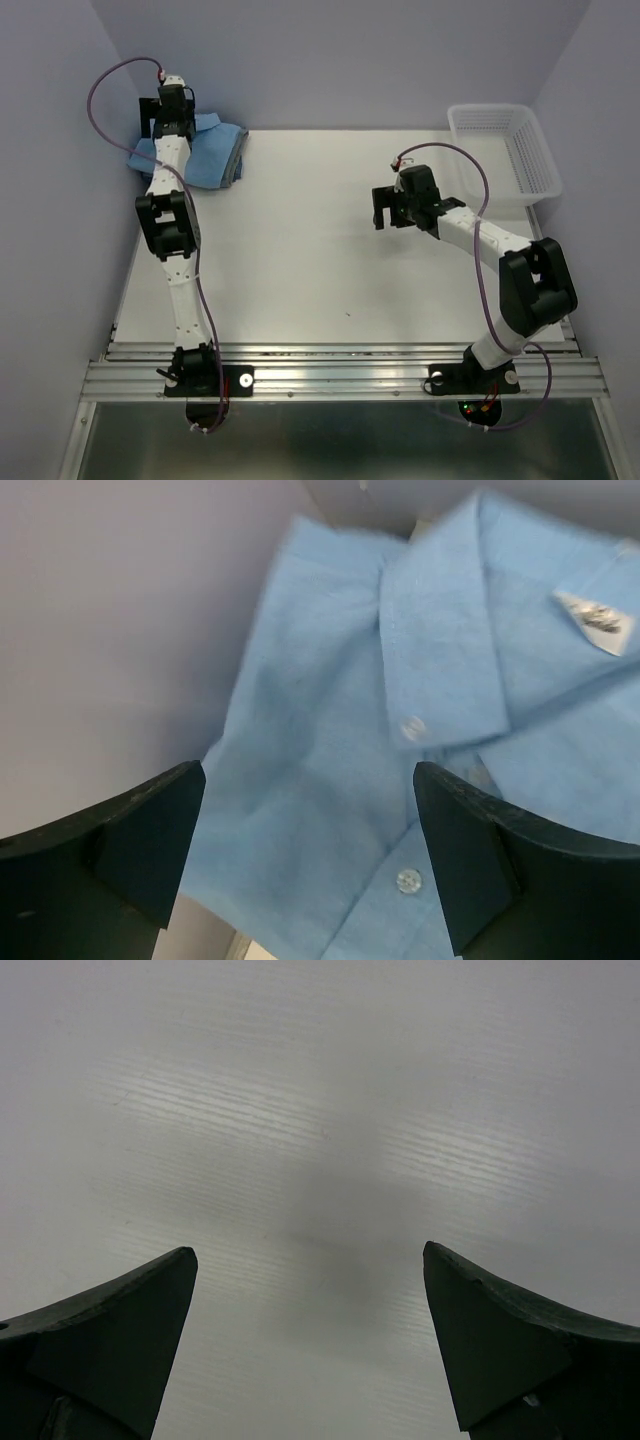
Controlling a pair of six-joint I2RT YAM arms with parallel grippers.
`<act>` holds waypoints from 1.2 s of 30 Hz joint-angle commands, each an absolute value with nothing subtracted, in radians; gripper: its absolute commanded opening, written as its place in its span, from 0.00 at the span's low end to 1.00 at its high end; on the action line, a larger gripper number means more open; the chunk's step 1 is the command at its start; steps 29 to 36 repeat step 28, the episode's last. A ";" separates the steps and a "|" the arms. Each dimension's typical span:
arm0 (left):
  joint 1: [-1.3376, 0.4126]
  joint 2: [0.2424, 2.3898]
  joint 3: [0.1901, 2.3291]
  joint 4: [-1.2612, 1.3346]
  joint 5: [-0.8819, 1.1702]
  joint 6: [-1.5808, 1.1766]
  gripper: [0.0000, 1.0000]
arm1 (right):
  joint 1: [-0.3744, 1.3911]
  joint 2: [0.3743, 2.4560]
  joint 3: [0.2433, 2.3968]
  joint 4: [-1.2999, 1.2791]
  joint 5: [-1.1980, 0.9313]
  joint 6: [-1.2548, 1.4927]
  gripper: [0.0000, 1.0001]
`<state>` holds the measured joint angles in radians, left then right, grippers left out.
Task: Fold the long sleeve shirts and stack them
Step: Neatly place the folded shirt to the corner
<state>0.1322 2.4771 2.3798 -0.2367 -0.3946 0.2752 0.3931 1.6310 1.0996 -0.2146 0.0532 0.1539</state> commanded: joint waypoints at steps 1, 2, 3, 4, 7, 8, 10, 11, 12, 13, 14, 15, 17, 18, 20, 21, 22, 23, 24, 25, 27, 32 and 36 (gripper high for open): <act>0.126 2.364 2.447 -0.224 -0.462 0.218 0.99 | 0.393 1.615 1.137 -0.221 0.124 0.204 1.00; 0.126 2.314 2.447 -0.253 -0.460 0.184 0.99 | 0.393 1.594 1.131 -0.200 0.141 0.216 1.00; 0.124 2.281 2.445 -0.265 -0.453 0.161 0.99 | 0.393 1.580 1.124 -0.199 0.162 0.233 1.00; 0.124 2.249 2.430 -0.278 -0.412 0.137 0.99 | 0.393 1.565 1.102 -0.172 0.214 0.265 1.00; 0.123 2.084 2.340 -0.319 -0.307 0.020 0.99 | 0.393 1.494 1.046 -0.103 0.279 0.313 1.00; 0.118 2.033 2.295 -0.325 -0.231 -0.004 0.99 | 0.393 1.474 1.005 -0.091 0.316 0.352 1.00; 0.110 1.869 2.106 -0.301 -0.174 -0.102 0.99 | 0.393 1.406 0.964 -0.068 0.374 0.397 1.00; 0.101 1.809 2.027 -0.282 -0.172 -0.127 0.99 | 0.393 1.379 0.944 -0.069 0.400 0.411 1.00; 0.078 1.693 1.867 -0.235 -0.172 -0.165 0.99 | 0.393 1.356 0.904 -0.071 0.420 0.422 1.00; 0.065 1.639 1.792 -0.216 -0.181 -0.195 0.99 | 0.393 1.330 0.882 -0.072 0.439 0.428 1.00; 0.051 1.584 1.717 -0.204 -0.213 -0.225 0.99 | 0.393 1.274 0.861 -0.074 0.458 0.443 1.00; 0.028 1.483 1.647 -0.193 -0.218 -0.256 0.99 | 0.393 1.241 0.839 -0.074 0.457 0.446 1.00; 0.011 1.333 1.423 -0.170 -0.230 -0.357 0.99 | 0.393 1.145 0.770 -0.068 0.443 0.462 1.00; 0.006 1.281 1.278 -0.160 -0.232 -0.388 0.99 | 0.393 1.112 0.726 -0.054 0.437 0.465 1.00; 0.005 1.148 1.154 -0.140 -0.224 -0.458 0.99 | 0.393 1.021 0.677 -0.032 0.471 0.503 1.00; 0.006 1.109 1.061 -0.140 -0.221 -0.478 0.99 | 0.393 0.994 0.654 -0.012 0.483 0.512 1.00; -0.029 1.076 1.025 -0.141 -0.219 -0.497 0.99 | 0.393 0.970 0.632 0.021 0.492 0.517 1.00; -0.053 1.043 0.993 -0.143 -0.232 -0.514 0.99 | 0.393 0.948 0.605 0.026 0.500 0.511 1.00; -0.066 0.991 0.947 -0.140 -0.224 -0.544 0.99 | 0.393 0.912 0.592 0.038 0.491 0.503 1.00; -0.071 0.974 0.931 -0.132 -0.207 -0.546 0.99 | 0.393 0.898 0.585 0.041 0.488 0.494 1.00; -0.074 0.936 0.911 -0.135 -0.176 -0.558 0.99 | 0.393 0.876 0.577 0.049 0.466 0.474 1.00; -0.074 0.930 0.902 -0.138 -0.184 -0.557 0.99 | 0.393 0.865 0.578 0.046 0.457 0.465 1.00; -0.074 0.930 0.902 -0.138 -0.184 -0.557 0.99 | 0.393 0.865 0.578 0.046 0.457 0.465 1.00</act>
